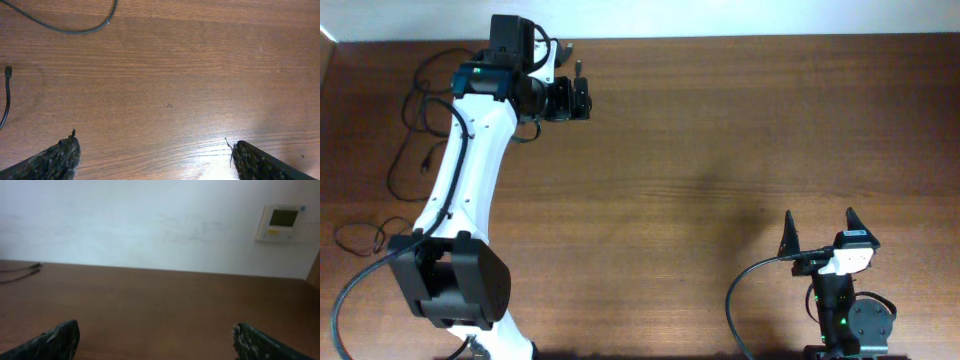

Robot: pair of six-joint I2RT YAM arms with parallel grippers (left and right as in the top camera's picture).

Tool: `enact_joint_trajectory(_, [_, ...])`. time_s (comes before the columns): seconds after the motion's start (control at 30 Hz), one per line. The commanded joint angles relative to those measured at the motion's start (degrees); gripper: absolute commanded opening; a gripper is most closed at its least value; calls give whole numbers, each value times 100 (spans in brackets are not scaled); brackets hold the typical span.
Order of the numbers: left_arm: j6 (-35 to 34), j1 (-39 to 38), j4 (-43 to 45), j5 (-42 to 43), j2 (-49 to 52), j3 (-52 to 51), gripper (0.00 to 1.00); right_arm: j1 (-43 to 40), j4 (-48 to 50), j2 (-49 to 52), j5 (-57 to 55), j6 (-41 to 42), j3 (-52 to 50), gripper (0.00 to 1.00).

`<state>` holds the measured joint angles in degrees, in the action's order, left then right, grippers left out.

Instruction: Untangle cables

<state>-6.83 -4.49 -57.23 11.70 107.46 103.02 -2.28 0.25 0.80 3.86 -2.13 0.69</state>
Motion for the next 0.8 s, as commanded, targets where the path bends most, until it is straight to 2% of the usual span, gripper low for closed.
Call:
enact_joint_trajectory(0.0, [94, -2, 7, -20, -66, 83, 99, -44, -487, -61, -168, 44, -37, 99])
enact_joint_trajectory(0.77, [94, -2, 7, -20, -66, 83, 99, -42, -481, -59, -284, 258, -37, 98])
